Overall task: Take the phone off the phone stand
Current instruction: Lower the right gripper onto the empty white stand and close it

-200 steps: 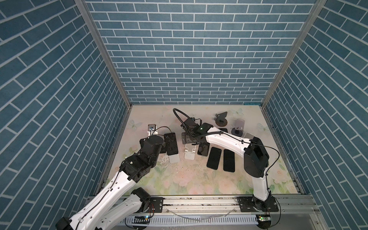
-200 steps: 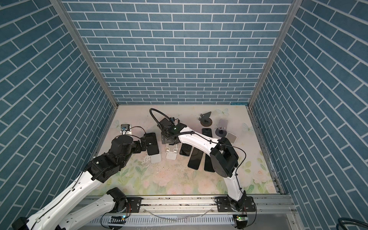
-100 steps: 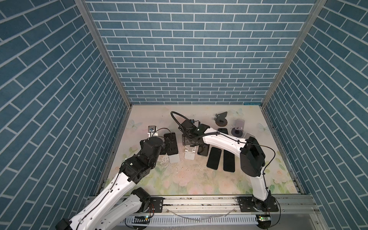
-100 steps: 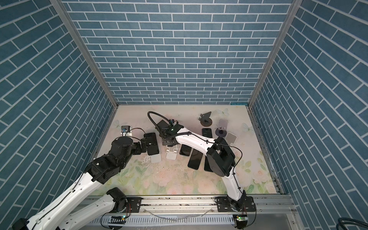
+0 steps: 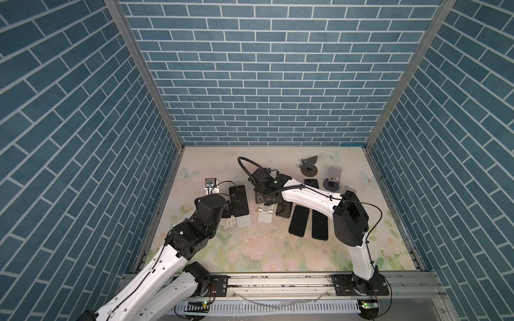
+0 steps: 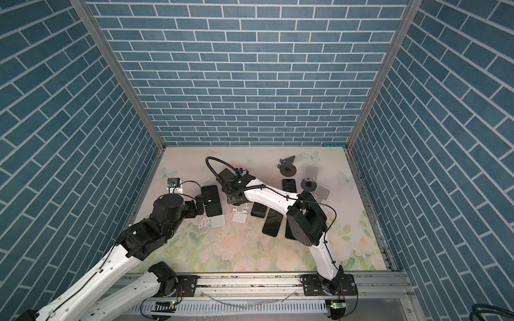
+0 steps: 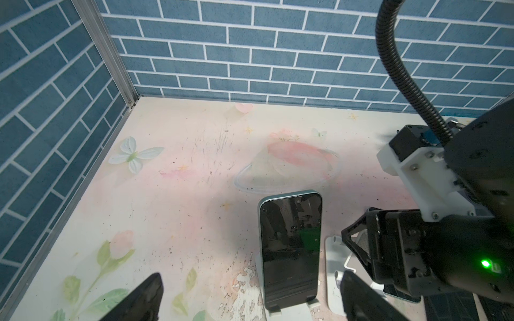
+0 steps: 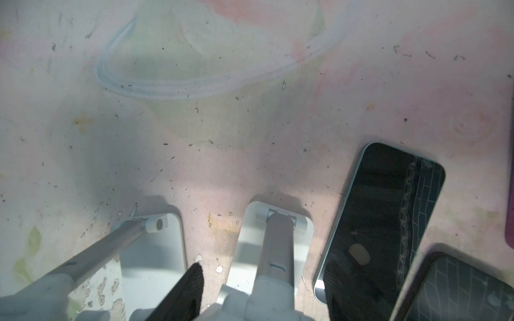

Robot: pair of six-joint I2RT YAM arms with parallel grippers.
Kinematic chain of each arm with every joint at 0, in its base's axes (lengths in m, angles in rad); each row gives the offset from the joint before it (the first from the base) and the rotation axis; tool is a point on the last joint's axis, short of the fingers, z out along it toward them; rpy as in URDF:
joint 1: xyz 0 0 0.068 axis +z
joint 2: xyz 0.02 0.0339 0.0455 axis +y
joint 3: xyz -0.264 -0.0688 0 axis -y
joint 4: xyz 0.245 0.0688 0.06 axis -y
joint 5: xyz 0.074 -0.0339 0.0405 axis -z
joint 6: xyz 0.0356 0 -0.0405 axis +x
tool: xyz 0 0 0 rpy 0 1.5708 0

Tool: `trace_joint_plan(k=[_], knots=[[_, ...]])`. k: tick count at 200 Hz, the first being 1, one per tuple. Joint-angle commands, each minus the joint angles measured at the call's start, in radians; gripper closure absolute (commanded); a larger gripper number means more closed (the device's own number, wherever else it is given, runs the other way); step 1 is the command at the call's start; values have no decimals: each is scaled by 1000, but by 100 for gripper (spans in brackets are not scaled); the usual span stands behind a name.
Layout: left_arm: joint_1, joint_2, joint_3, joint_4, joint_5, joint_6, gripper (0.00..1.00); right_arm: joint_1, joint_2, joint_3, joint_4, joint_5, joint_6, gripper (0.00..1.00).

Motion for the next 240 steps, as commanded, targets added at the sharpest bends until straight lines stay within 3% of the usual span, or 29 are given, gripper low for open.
trace_joint_plan(k=[1,58,240], knots=[[6,-9,-13,9,2,-11,0,4,26,27,-35,-3,27,39],[6,-9,-21,16,5,-6,1,4,31,39,-11,-23,-15,53],[8,-2,-6,-4,-7,-6,0,-37,-29,-30,220,-116,-241,65]])
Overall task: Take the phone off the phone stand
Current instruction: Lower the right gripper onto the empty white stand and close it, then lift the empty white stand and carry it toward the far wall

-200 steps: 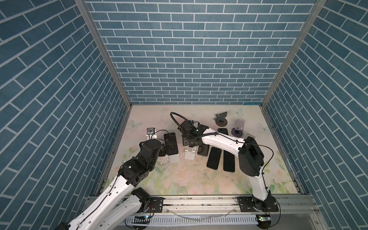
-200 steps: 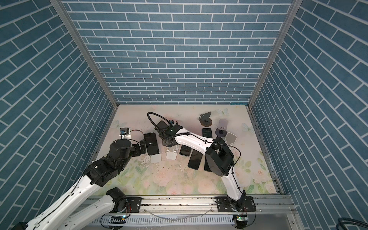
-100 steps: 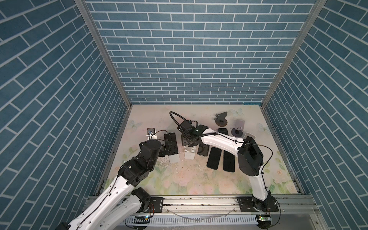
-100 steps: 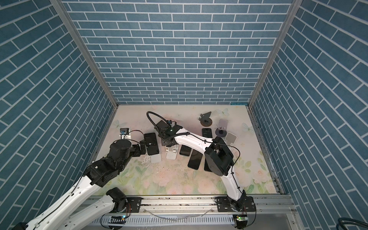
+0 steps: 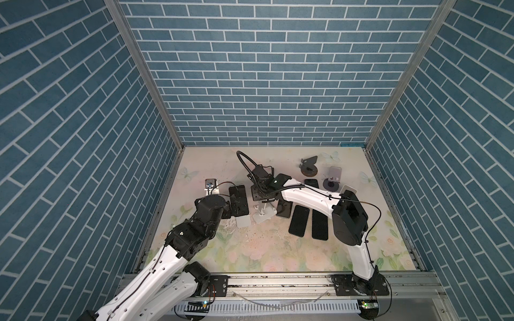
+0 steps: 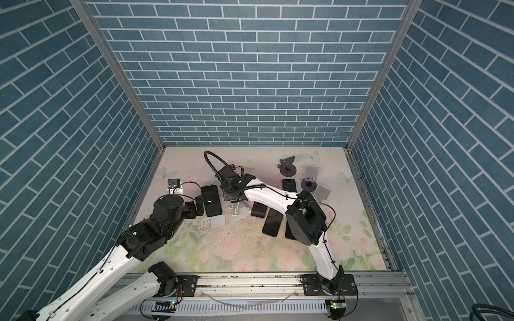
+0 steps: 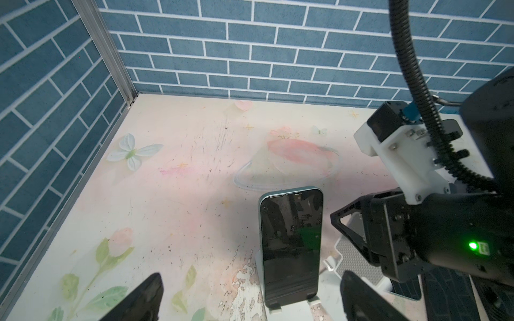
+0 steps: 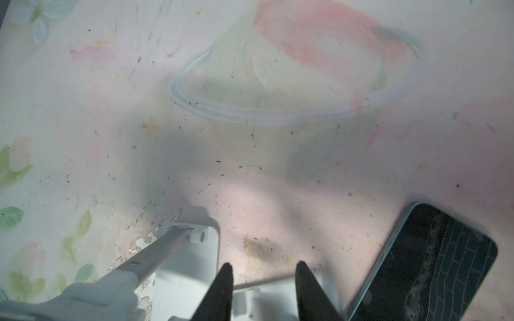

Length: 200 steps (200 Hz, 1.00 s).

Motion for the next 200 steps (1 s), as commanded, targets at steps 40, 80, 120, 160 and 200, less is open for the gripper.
trace_joint_plan(k=[40,80,120,160,200], knots=[[7,9,6,-10,-10,-4,0,-51,-44,-57,87,-99,-45,63],[7,11,8,-11,-12,-5,0,-52,-82,-95,86,-126,-44,56],[7,10,12,-21,-11,-5,0,-52,-182,-142,-17,-149,-43,54],[7,10,14,-13,-3,-2,1,-51,-298,-165,-215,-210,-50,54],[7,11,6,-1,9,-5,0,-50,-361,-198,-335,-257,6,54]])
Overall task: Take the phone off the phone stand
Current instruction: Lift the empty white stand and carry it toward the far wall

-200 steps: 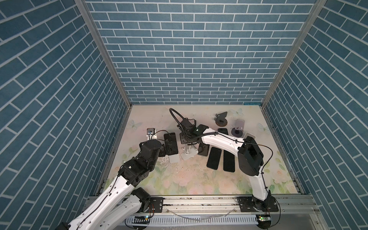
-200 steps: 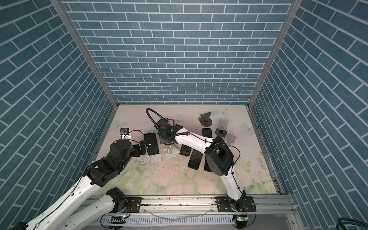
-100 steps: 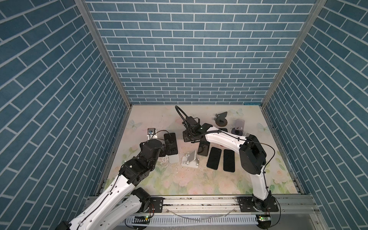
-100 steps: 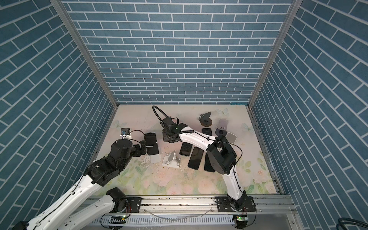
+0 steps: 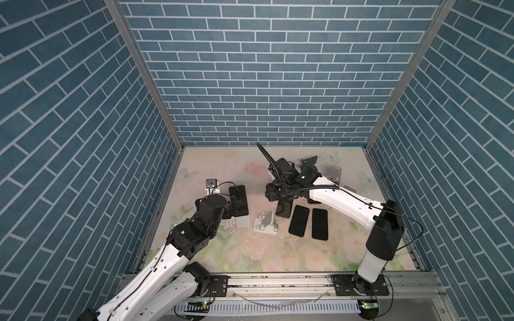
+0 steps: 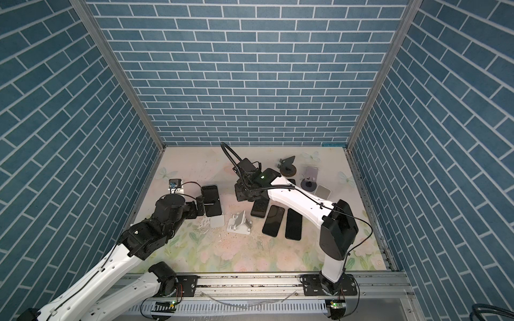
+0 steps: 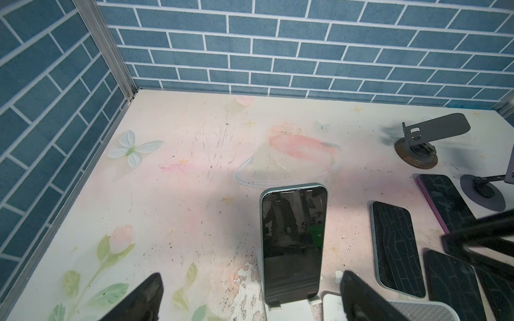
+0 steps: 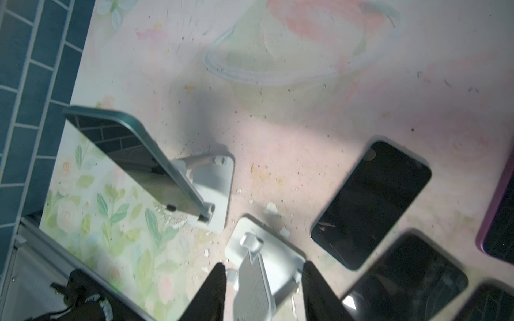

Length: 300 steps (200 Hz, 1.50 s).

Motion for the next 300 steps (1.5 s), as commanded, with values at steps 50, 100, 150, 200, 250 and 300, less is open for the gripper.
trace_joint_plan(k=[50,100,150,200,250,300], knots=[[7,-1,4,11,17,0,0,19,-16,-79,-142,-145,80,56],[7,-8,-4,21,22,-3,0,33,12,-118,-70,-196,123,62],[6,-11,-9,26,26,-4,0,38,47,-119,-45,-201,144,70],[7,-13,-15,29,20,-1,0,39,59,-125,-34,-210,160,85],[7,-29,-27,32,19,-10,0,43,64,-128,-22,-228,161,100],[6,-38,-30,27,19,-16,0,40,50,-90,-31,-216,144,100]])
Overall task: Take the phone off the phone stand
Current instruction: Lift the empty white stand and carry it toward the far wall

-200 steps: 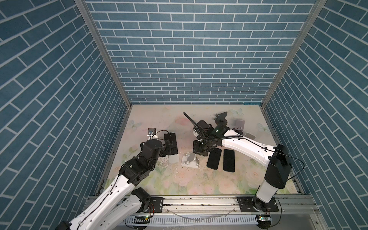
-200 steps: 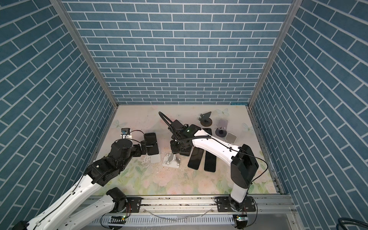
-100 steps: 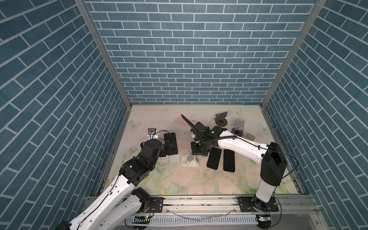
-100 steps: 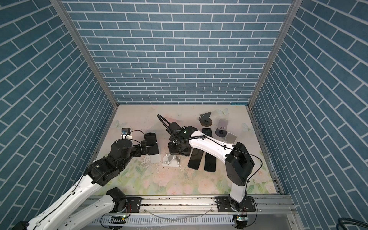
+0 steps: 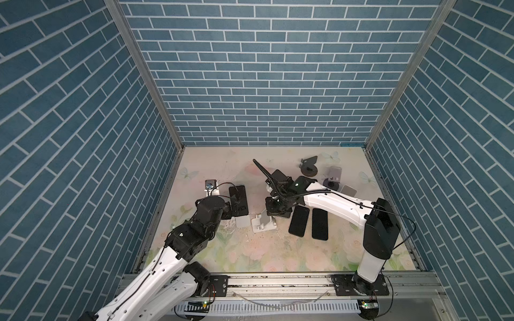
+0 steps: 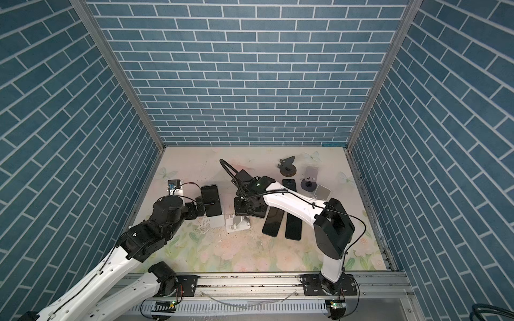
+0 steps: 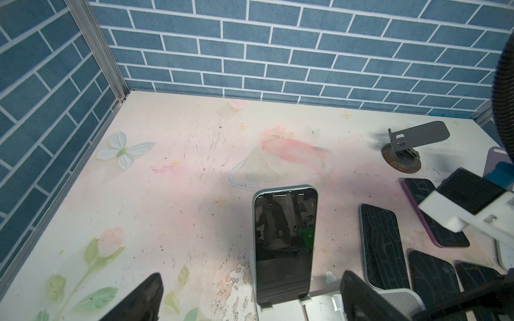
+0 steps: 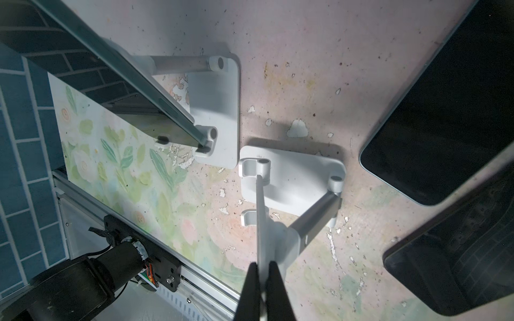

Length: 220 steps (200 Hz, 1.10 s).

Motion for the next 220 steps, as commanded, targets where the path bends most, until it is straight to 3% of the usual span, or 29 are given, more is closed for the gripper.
trace_joint_plan(k=[1,108,220], knots=[[7,-8,-11,3,-5,-8,0,7,3,13,-22,0,-10,100],[7,1,15,-27,-35,-8,1,-92,-42,79,-42,-36,-75,100],[7,31,55,-56,-66,-13,1,-304,17,251,-65,-118,-187,100]])
